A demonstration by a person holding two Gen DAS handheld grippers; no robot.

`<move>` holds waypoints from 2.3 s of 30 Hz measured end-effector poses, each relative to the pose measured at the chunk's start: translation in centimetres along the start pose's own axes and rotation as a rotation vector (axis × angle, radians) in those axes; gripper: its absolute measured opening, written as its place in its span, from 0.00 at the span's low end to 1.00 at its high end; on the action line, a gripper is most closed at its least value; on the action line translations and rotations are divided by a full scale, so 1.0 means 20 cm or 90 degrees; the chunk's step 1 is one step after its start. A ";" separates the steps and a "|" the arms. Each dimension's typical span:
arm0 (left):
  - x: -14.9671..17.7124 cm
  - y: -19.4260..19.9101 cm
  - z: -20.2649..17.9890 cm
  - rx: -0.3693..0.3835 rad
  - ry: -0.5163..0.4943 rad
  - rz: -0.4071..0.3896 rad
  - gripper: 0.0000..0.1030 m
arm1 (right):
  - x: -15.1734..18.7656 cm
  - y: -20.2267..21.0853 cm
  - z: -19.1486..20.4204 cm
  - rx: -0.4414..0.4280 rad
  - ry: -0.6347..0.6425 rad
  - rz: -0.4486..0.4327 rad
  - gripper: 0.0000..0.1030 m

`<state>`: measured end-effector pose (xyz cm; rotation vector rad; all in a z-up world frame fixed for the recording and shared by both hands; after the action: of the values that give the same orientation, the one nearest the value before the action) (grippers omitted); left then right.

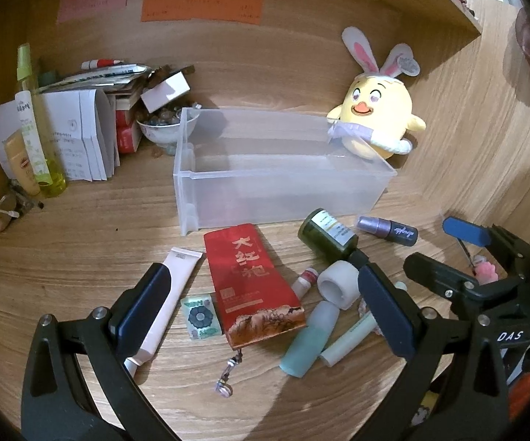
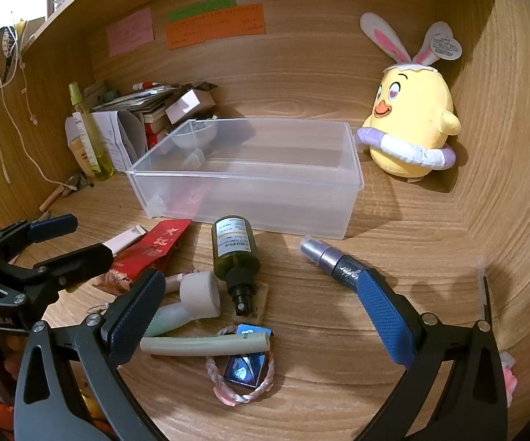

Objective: Organize objects
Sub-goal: 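Move both tools toward the scattered items in front of the clear box, then grasp the purple spray bottle with the right tool while the left tool grasps the pink tube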

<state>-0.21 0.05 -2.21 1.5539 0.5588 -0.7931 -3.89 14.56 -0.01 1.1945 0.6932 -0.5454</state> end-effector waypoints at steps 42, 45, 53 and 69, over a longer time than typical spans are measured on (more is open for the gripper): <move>0.23 -0.17 0.50 -0.032 0.068 0.174 0.66 | -0.05 -0.44 -0.34 0.076 -0.020 0.116 0.48; 0.27 -0.13 0.49 -0.048 0.055 0.182 0.66 | -0.04 -0.46 -0.33 0.075 -0.016 0.121 0.39; 0.31 -0.09 0.45 -0.055 0.024 0.176 0.64 | -0.04 -0.44 -0.32 0.077 -0.008 0.119 0.23; 0.24 -0.16 0.38 -0.050 -0.009 0.139 0.08 | -0.03 -0.30 -0.35 0.065 -0.043 0.073 0.23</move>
<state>-0.75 -7.45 -8.15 1.5055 0.3967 -0.6085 -9.88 19.56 -4.78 1.2965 0.5416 -0.5267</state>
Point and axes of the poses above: each gripper's, at about its wrist camera, not at the fingertips, and y roughly against the way its jaws point, z to its left, x to its underside, the point moved 2 cm from there along -y, roughly the way its jaws point, and after that the axes turned 11 degrees about -y, right-handed, at the moved point
